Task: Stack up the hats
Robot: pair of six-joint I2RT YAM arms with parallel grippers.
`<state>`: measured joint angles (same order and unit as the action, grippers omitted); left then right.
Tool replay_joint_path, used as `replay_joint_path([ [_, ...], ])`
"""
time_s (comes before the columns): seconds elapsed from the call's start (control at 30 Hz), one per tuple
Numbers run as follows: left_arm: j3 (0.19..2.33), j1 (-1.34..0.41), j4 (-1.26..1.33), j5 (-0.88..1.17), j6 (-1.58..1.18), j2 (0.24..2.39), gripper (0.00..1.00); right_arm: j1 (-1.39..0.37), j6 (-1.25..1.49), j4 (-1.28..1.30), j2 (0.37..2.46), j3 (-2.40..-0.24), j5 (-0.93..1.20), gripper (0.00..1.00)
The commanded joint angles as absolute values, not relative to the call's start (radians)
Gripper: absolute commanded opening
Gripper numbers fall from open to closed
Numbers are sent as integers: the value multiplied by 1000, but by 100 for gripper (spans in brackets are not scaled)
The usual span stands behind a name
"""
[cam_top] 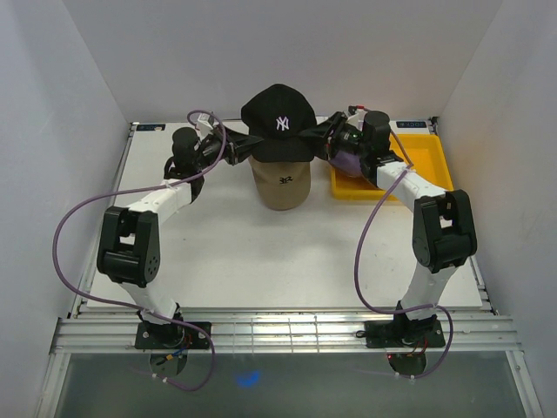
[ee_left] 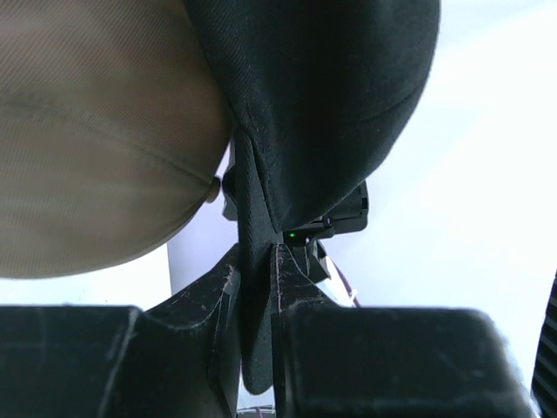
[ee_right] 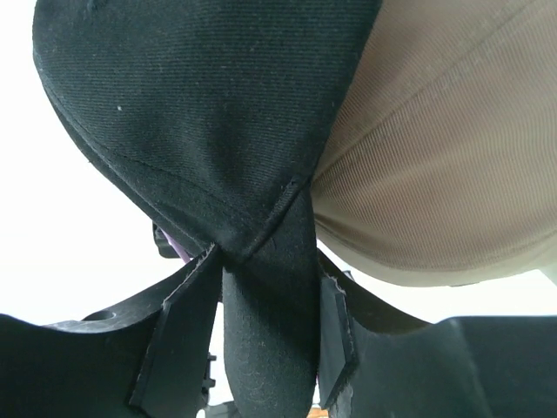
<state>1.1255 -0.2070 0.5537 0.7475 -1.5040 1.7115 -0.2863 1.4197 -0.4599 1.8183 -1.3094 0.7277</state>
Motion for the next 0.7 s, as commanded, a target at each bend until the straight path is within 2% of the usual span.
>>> replay_joint_path([
  [0.0, 1080, -241, 531, 790, -1451, 1652, 0, -308, 1368, -503, 1738, -1299, 781, 49],
  [0.33, 1014, -241, 538, 781, -1443, 1634, 0, -305, 1335, -485, 1723, -1259, 798, 50],
  [0.67, 974, -241, 541, 762, -1437, 1644, 0, -298, 1307, -495, 1697, -1210, 811, 62],
])
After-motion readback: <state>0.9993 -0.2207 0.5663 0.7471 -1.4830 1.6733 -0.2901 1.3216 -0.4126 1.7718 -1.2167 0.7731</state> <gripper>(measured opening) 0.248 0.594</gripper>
